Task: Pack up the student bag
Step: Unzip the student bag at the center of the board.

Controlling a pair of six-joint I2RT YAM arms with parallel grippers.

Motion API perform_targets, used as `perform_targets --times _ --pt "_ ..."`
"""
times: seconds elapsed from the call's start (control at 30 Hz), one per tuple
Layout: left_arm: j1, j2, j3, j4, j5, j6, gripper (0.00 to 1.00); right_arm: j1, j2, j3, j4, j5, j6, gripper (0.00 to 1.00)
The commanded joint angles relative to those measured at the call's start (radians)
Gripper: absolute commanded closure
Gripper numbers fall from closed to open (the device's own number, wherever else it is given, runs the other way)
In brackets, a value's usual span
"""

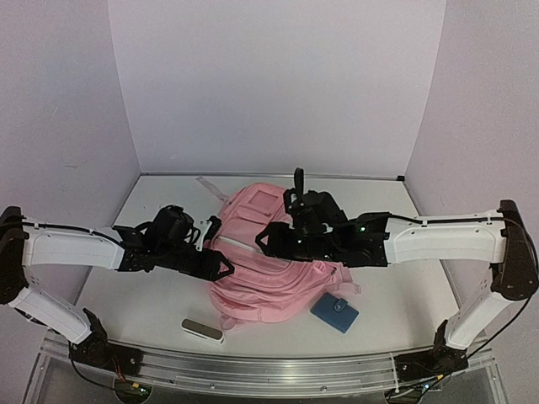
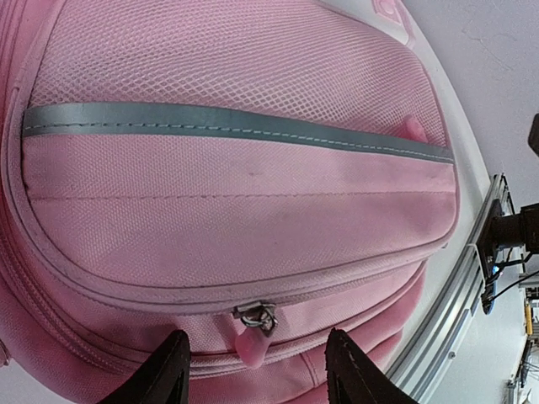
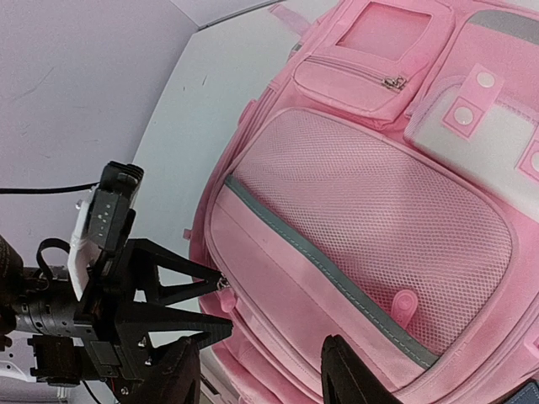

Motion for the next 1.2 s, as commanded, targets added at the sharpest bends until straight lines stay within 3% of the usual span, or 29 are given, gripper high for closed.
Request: perform_targets --times 0.0,0.3,0.43,0.6,0.83,1.17 --pt "-0.006 0.023 0.046 0.041 -0.003 0.016 0.53 -0.003 -0.048 -0.003 0.012 0.030 -0.049 0.51" --pt "-0.007 0.053 0.057 0.056 -0.027 0.016 0.69 -0.003 -0.026 -0.005 0.013 0.010 -0.054 0.52" --pt "-0.007 0.048 0.049 0.052 -0.062 0.002 0.88 -0.002 -0.006 0.005 0.029 -0.008 -0.127 0.52" --pt "-0.006 -0.013 0.009 0.066 -0.109 -0.032 1.00 0.047 0.079 0.098 -0.022 0.067 -0.277 0.52" --pt "-0.005 -0.106 -0.020 0.035 -0.153 -0.064 1.00 0.066 0.234 0.161 -0.030 0.137 -0.471 0.48" --pt "-0.004 -0.115 -0.005 -0.009 -0.146 -0.059 1.00 0.068 0.383 0.272 -0.039 0.264 -0.531 0.46"
